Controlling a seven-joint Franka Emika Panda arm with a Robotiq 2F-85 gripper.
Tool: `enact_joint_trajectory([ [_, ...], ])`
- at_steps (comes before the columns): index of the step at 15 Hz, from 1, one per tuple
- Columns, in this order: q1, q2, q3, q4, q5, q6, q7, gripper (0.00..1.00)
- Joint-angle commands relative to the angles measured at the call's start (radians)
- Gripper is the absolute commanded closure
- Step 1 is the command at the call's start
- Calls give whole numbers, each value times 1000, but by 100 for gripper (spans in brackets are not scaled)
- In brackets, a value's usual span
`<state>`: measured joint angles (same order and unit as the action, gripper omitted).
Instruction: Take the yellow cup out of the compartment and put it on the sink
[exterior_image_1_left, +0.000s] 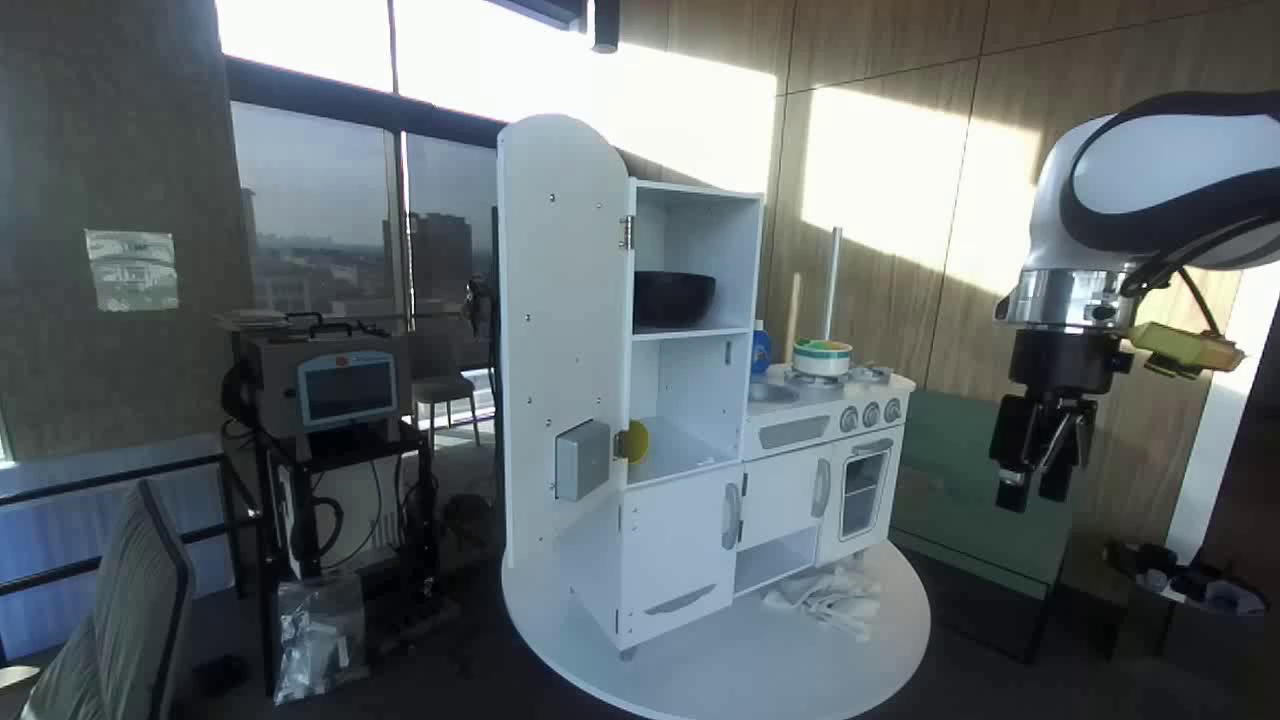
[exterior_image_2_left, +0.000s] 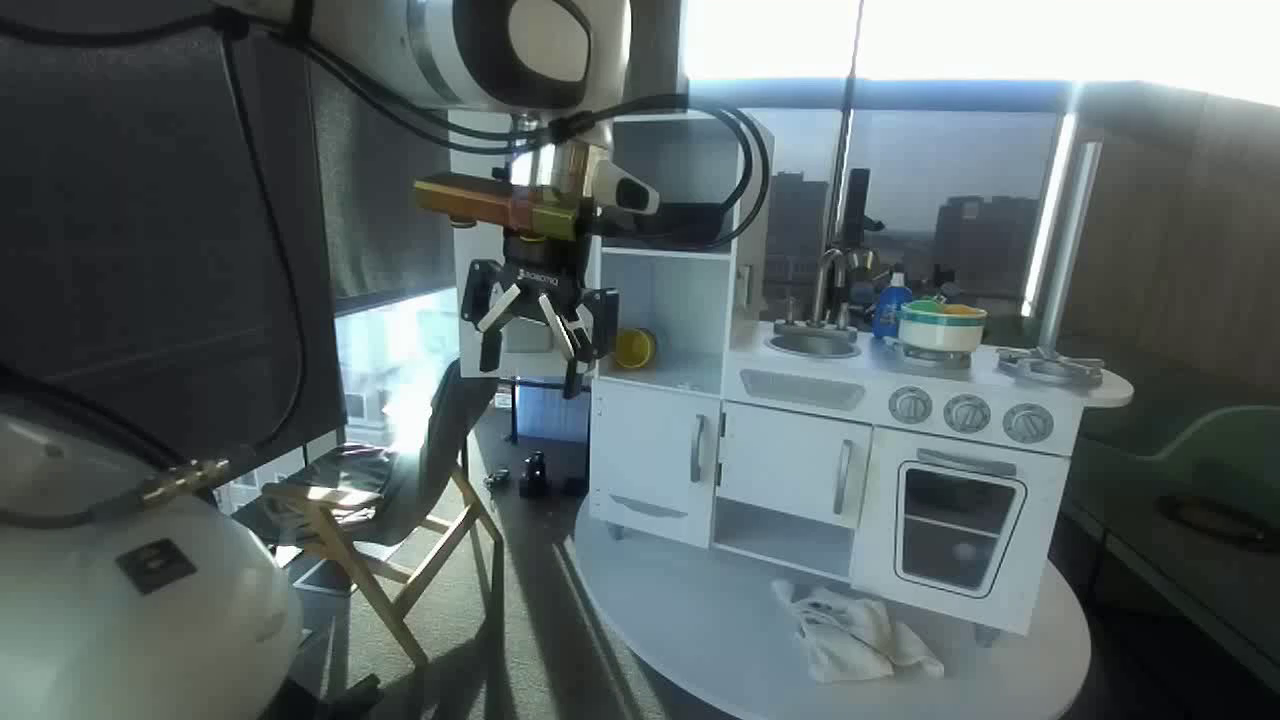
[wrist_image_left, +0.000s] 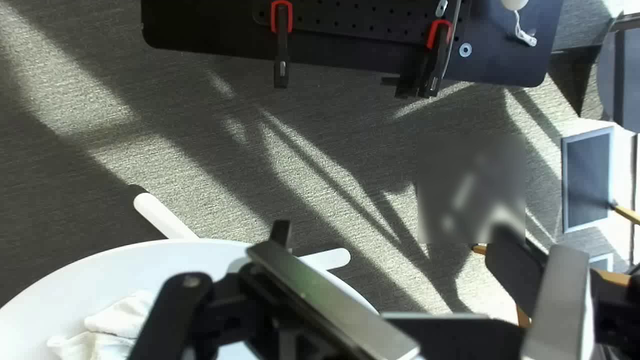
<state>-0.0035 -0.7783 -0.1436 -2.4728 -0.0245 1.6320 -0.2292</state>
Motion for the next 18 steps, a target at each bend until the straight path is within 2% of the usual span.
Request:
enact_joint_trajectory([
  [1, -5, 1, 4, 6, 3, -2, -2, 0],
  [15, -5, -2, 4, 10, 3, -2, -2, 0],
  [18, 2, 52, 9, 7, -8, 50, -7, 0],
])
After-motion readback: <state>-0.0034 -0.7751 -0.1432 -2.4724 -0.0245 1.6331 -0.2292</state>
